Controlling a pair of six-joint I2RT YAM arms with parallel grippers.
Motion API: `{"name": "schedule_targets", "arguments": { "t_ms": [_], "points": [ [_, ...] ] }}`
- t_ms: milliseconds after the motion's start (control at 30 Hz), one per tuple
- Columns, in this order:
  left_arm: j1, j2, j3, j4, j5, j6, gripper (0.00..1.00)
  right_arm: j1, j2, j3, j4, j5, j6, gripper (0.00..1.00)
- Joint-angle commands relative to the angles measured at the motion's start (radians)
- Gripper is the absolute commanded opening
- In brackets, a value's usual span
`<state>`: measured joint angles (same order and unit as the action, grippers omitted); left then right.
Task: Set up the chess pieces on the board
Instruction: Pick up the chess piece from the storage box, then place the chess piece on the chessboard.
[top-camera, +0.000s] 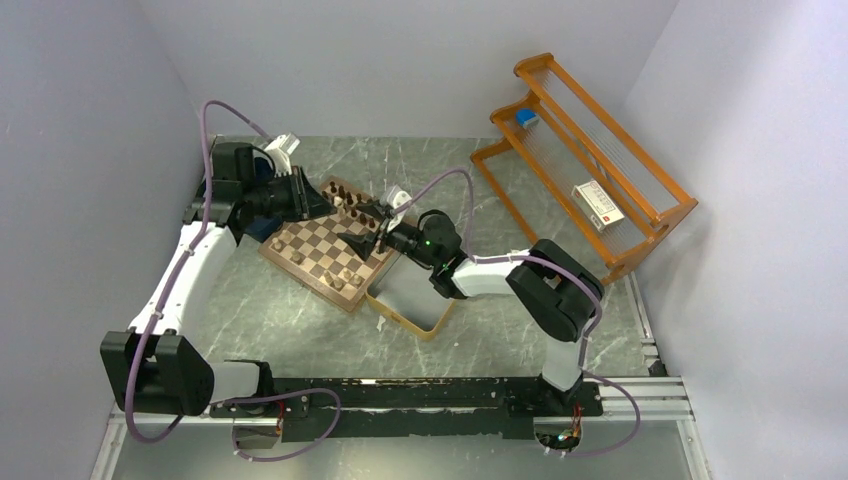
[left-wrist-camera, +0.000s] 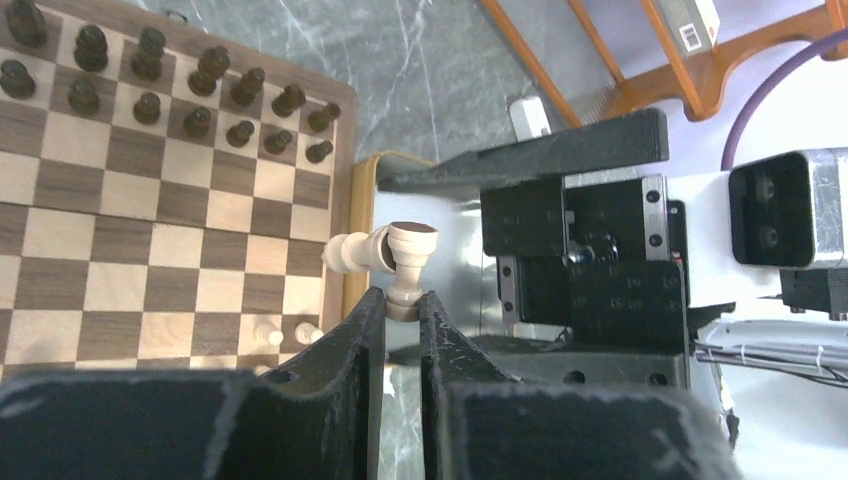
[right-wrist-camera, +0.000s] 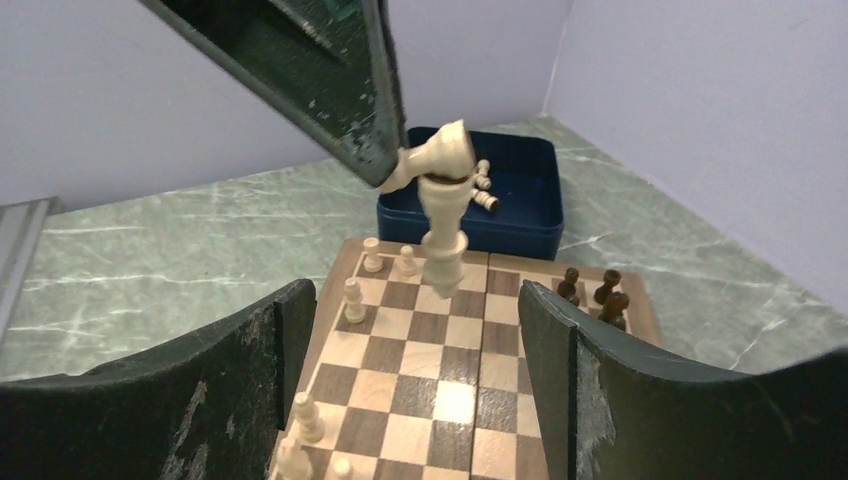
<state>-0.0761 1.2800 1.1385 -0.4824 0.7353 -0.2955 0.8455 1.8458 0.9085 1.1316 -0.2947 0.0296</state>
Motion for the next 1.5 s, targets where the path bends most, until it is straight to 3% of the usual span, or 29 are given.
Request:
{"name": "schedule_targets", "arguments": {
  "t_ms": [0, 433, 500, 700, 767, 1033, 1467],
  "points": [
    [-0.014, -0.016, 0.013, -0.091, 0.066, 0.057, 0.09, -0.003, 0.033, 0.027, 0.115, 0.020, -0.097, 0.76],
    [-0.031, -0.017, 0.001, -0.145, 0.101, 0.100, 0.09, -0.002, 0.102, 0.076, 0.147, -0.035, -0.135, 0.56],
    [-0.033, -0.013, -0.001, -0.152, 0.104, 0.103, 0.09, -0.002, 0.110, 0.085, 0.148, -0.046, -0.122, 0.49],
    [-0.035, -0.014, 0.014, -0.181, 0.075, 0.123, 0.09, -0.002, 0.112, 0.055, 0.169, -0.063, -0.084, 0.16],
    [-0.036, -0.016, 0.020, -0.198, 0.052, 0.132, 0.09, -0.002, 0.096, 0.028, 0.173, -0.049, -0.063, 0.10],
    [-0.115, -0.008, 0.106, -0.339, -0.203, 0.222, 0.09, -0.005, -0.073, -0.181, 0.116, 0.125, 0.058, 0.07],
    [-0.392, 0.056, 0.321, -0.621, -0.683, 0.283, 0.08, -0.009, -0.676, -0.433, -0.298, 0.285, 0.092, 0.09]
  ]
}}
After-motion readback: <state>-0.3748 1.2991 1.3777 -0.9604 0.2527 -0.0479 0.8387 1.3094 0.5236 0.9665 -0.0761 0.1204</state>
